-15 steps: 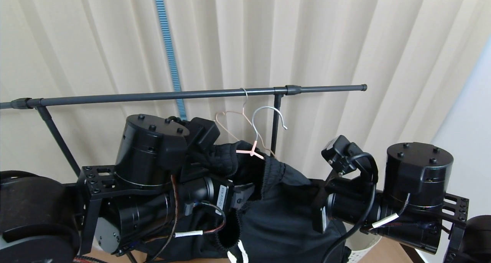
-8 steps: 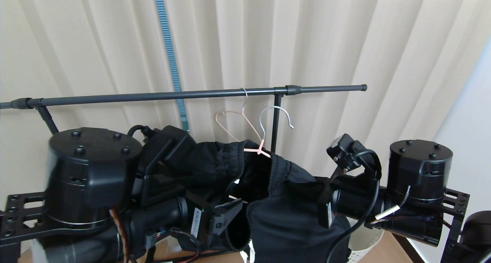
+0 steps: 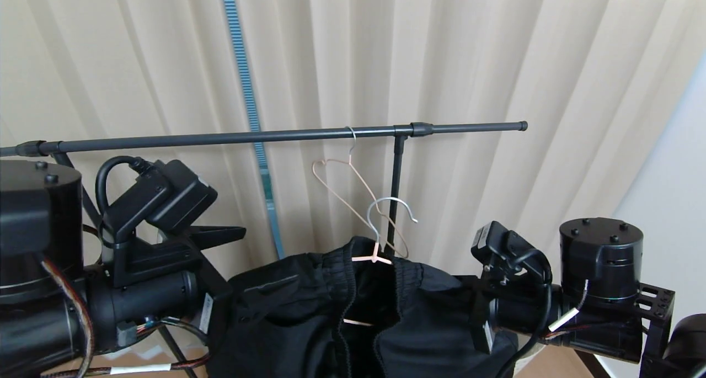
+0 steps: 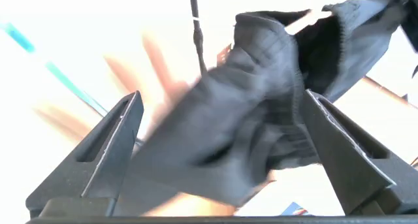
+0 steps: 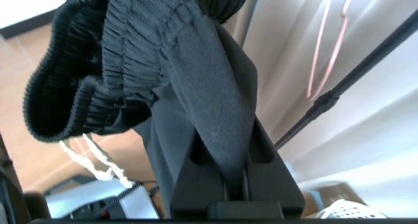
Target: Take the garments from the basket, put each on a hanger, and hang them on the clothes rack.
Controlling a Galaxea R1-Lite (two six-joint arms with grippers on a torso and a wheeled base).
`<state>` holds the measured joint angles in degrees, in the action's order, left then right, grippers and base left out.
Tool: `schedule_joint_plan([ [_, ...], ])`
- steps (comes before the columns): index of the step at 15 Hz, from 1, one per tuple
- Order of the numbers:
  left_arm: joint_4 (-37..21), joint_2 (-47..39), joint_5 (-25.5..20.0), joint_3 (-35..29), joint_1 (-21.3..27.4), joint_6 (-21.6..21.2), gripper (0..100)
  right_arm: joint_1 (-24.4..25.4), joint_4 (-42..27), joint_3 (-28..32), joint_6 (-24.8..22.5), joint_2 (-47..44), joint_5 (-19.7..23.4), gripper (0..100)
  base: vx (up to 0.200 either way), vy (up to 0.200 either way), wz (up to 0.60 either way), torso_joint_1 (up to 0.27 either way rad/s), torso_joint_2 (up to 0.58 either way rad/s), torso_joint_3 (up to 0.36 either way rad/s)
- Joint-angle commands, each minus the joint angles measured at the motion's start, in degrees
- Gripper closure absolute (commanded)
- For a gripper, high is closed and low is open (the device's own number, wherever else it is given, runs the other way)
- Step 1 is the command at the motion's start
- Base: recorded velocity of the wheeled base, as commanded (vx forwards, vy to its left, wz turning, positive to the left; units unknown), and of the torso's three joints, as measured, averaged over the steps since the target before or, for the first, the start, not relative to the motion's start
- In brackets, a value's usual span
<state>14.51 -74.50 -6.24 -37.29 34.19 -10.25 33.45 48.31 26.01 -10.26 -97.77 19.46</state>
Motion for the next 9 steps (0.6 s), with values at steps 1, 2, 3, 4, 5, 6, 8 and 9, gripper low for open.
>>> schedule_joint_plan([
  [1, 0.0, 0.1, -13.5, 2.0, -9.5, -11.7, 0, 0.0, 0.0, -1.0, -0.7, -0.1, 0.4, 100, 0.0, 0.0, 0.0, 0.0, 0.0, 0.0],
  [2, 0.1, -2.1, -21.0, 2.6, -11.8, -18.2, 0, 0.0, 0.0, -1.7, -2.1, 0.2, 0.7, 100, 0.0, 0.0, 0.0, 0.0, 0.0, 0.0],
  [3, 0.1, -4.1, -24.9, 2.5, -12.7, -22.2, 0, 0.0, 0.1, -2.2, -3.2, 0.5, 0.8, 100, 0.0, 0.0, 0.0, 0.0, 0.0, 0.0],
  [4, 0.2, -5.8, -28.0, 2.2, -12.7, -23.9, 0, 0.0, 0.1, -2.5, -4.1, 0.6, 1.0, 100, 0.0, 0.0, 0.0, 0.0, 0.0, 0.0],
  [5, 0.2, -6.6, -29.1, 2.0, -12.7, -24.4, 0, 0.0, 0.1, -2.6, -4.5, 0.6, 1.0, 100, 0.0, 0.0, 0.0, 0.0, 0.0, 0.0],
  [6, 0.3, -8.8, -30.0, 1.8, -12.4, -25.2, 0, 0.0, 0.1, -2.7, -4.8, 0.6, 1.0, 100, 0.0, 0.0, 0.0, 0.0, 0.0, 0.0],
  [8, 0.3, -10.8, -30.0, 1.3, -11.1, -25.9, 0, 0.1, 0.2, -3.0, -4.8, 0.6, 1.0, 100, 0.0, 0.0, 0.0, 0.0, 0.0, 0.0],
  [9, 0.3, -12.3, -30.0, 0.9, -9.9, -25.9, 0, 0.3, 0.3, -2.9, -4.8, 0.7, 1.1, 100, 0.0, 0.0, 0.0, 0.0, 0.0, 0.0],
])
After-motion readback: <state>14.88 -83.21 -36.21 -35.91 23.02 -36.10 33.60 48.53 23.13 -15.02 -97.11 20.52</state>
